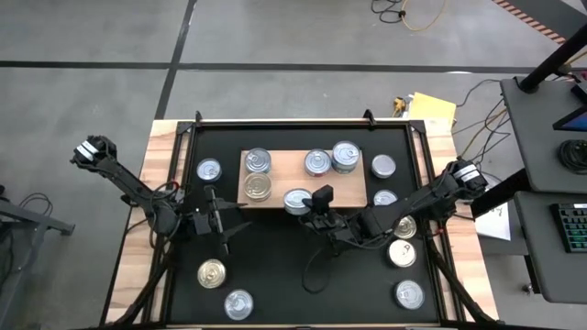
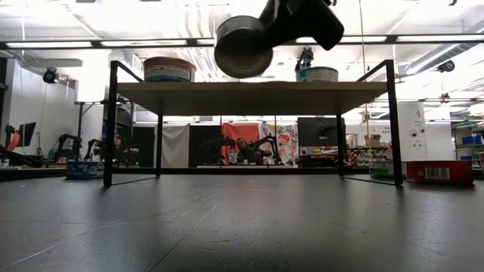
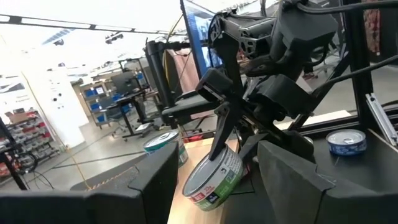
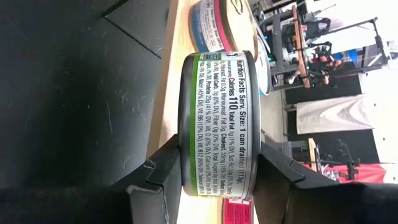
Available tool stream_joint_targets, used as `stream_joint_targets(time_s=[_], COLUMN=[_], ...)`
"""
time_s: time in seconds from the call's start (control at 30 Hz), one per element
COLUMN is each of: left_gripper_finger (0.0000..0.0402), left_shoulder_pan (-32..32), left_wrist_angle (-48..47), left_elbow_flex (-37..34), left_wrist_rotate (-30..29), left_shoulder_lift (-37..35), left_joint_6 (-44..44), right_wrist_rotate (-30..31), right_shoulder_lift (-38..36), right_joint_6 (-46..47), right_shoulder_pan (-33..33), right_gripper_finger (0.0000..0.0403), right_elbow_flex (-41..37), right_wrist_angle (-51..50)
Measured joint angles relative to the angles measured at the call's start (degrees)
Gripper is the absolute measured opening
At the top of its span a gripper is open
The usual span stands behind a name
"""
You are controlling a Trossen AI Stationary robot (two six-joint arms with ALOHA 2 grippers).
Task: Stack canned seafood by type on shelf
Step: Put the green tuna can on the shelf
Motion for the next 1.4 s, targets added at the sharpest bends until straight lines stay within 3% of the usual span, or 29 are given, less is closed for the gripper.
stream_joint_targets(time_s=[0.2,0.73,0.97,1.4], left_gripper_finger=[0.0204,0.0204,0.0204,0.0204], left_shoulder_pan=[0.04,0.09,0.11,0.11], left_wrist_angle=[0.00,-0.01,-0.01,-0.07], left_elbow_flex=[0.00,0.00,0.00,0.00], left_wrist_rotate=[-0.02,-0.04,-0.06,-0.06], left_shoulder_lift=[0.00,0.00,0.00,0.00], left_joint_6=[1.48,3.96,3.98,4.17], right_wrist_rotate=[-4.28,-7.12,-7.16,-10.42], right_shoulder_lift=[0.40,0.42,0.42,0.42], right_joint_6=[-1.09,-1.28,-1.34,3.15], right_shoulder_pan=[-1.65,-4.82,-5.73,-6.25], right_gripper_finger=[0.0133,0.0133,0.0176,0.0212], right_elbow_flex=[-0.21,-0.24,-0.24,-0.24], right_wrist_angle=[3.54,3.66,3.70,3.31])
